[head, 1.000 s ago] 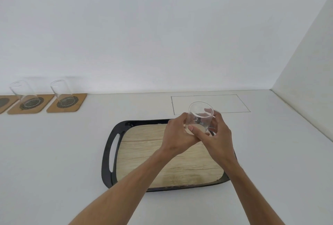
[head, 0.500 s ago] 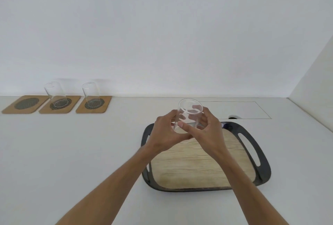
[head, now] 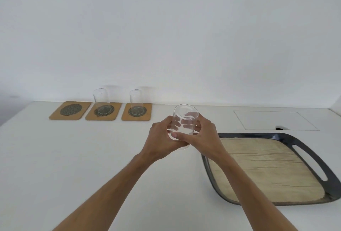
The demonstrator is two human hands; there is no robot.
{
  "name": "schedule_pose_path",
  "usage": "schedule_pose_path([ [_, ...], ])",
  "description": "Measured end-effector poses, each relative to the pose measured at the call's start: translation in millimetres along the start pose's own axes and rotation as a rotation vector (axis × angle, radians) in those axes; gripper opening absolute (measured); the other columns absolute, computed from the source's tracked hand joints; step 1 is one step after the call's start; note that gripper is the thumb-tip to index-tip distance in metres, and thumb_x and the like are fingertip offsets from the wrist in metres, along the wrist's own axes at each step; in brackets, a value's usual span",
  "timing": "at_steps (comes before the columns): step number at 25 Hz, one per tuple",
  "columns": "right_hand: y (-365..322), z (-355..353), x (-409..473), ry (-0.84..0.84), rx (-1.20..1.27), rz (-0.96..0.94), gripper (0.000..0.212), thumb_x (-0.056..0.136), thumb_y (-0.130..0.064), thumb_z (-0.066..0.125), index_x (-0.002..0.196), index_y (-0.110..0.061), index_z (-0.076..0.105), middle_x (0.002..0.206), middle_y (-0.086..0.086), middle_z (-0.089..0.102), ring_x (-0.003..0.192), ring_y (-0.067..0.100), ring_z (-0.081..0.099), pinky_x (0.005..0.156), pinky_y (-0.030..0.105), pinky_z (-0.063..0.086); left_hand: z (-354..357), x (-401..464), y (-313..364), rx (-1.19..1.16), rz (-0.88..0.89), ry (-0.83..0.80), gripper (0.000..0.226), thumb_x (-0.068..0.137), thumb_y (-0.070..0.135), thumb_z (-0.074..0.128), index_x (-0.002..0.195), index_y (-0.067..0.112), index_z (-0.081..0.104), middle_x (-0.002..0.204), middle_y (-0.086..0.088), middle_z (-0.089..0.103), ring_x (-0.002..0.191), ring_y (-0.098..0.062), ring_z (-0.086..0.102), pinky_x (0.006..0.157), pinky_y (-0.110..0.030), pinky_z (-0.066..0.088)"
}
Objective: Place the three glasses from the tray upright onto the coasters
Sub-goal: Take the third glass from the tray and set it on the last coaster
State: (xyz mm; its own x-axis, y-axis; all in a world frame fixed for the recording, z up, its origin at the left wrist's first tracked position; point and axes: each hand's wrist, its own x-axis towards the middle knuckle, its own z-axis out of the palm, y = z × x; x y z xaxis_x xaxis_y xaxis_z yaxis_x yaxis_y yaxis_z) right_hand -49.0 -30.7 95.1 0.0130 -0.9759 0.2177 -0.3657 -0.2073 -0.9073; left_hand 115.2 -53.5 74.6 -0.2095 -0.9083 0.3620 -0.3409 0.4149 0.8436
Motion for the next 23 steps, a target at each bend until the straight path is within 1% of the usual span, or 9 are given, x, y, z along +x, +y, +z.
schedule_pose_path([
  [5,-20.1,73.5,22.7,-0.093,-0.007,0.017,0.060,0.049,-0.051,0.092,0.101,-0.046,0.062,0.103,-0.014,0.076,0.099,-0.004,0.070,0.083,0.027,0.060,-75.3,-9.6,-37.6,0.008,-0.030,0.010,0.062,0.055,0.042,0.090,0.107,0.021,0.063,0.094,0.007,0.071,0.090,-0.007,0.068,0.084,-0.034,0.057],
  [8,-29.8,122.9,35.7,-0.119,-0.011,0.021,0.065,0.049,-0.050,0.093,0.106,-0.042,0.063,0.104,-0.012,0.076,0.099,-0.002,0.071,0.084,0.029,0.060,-118.3,-14.5,-66.3,0.014,-0.078,-0.003,0.064,0.056,0.048,0.089,0.110,0.026,0.062,0.100,0.011,0.071,0.096,-0.004,0.067,0.089,-0.033,0.055],
  [11,-34.3,167.6,49.7,-0.164,-0.032,0.009,0.070,0.052,-0.049,0.094,0.113,-0.040,0.062,0.106,-0.014,0.075,0.100,-0.002,0.070,0.082,0.022,0.058,-156.3,-24.7,-100.5,0.096,-0.154,-0.014,0.078,0.057,0.064,0.083,0.124,0.032,0.056,0.114,0.017,0.067,0.108,-0.001,0.061,0.097,-0.028,0.049],
  [13,-34.6,193.0,60.9,-0.175,-0.043,0.007,0.075,0.053,-0.050,0.094,0.119,-0.036,0.061,0.109,-0.014,0.074,0.100,-0.003,0.070,0.079,0.014,0.055,-180.1,-35.3,-128.9,0.164,-0.216,0.008,0.087,0.060,0.069,0.077,0.133,0.030,0.052,0.124,0.014,0.064,0.118,-0.004,0.056,0.102,-0.030,0.043],
  [15,-33.7,216.2,75.0,-0.179,-0.037,0.015,0.077,0.054,-0.048,0.095,0.121,-0.032,0.061,0.109,-0.013,0.073,0.098,-0.005,0.070,0.076,0.008,0.051,-204.5,-50.1,-159.5,0.219,-0.274,0.037,0.082,0.067,0.064,0.075,0.137,0.029,0.050,0.131,0.010,0.062,0.124,-0.009,0.053,0.106,-0.033,0.040],
  [17,-31.4,239.9,91.1,-0.216,-0.032,0.035,0.080,0.056,-0.046,0.095,0.125,-0.026,0.060,0.111,-0.009,0.073,0.099,-0.002,0.070,0.077,0.009,0.051,-229.6,-66.5,-191.2,0.306,-0.328,0.062,0.073,0.075,0.059,0.071,0.139,0.029,0.048,0.138,0.007,0.058,0.129,-0.014,0.051,0.109,-0.038,0.039],
  [20,-28.1,273.7,114.1,-0.279,-0.030,0.059,0.081,0.057,-0.042,0.096,0.125,-0.022,0.059,0.115,-0.005,0.072,0.104,0.004,0.070,0.081,0.016,0.051,-267.9,-87.3,-230.6,0.534,-0.390,0.086,0.072,0.083,0.063,0.057,0.143,0.027,0.042,0.149,0.002,0.048,0.137,-0.019,0.042,0.111,-0.041,0.035],
  [22,-27.1,297.7,130.1,-0.310,-0.027,0.051,0.075,0.058,-0.041,0.096,0.121,-0.025,0.060,0.118,-0.006,0.071,0.106,0.004,0.069,0.084,0.017,0.052,-292.1,-97.8,-254.7,0.728,-0.424,0.027,0.085,0.081,0.075,0.036,0.148,0.022,0.036,0.156,-0.003,0.037,0.144,-0.022,0.030,0.116,-0.044,0.025],
  [23,-27.4,308.5,137.2,-0.322,-0.026,0.044,0.073,0.058,-0.040,0.096,0.120,-0.027,0.060,0.119,-0.007,0.071,0.107,0.005,0.068,0.086,0.018,0.052,-302.5,-102.9,-265.0,0.802,-0.445,-0.015,0.091,0.078,0.078,0.024,0.150,0.022,0.032,0.159,-0.003,0.029,0.147,-0.022,0.022,0.119,-0.047,0.017],
])
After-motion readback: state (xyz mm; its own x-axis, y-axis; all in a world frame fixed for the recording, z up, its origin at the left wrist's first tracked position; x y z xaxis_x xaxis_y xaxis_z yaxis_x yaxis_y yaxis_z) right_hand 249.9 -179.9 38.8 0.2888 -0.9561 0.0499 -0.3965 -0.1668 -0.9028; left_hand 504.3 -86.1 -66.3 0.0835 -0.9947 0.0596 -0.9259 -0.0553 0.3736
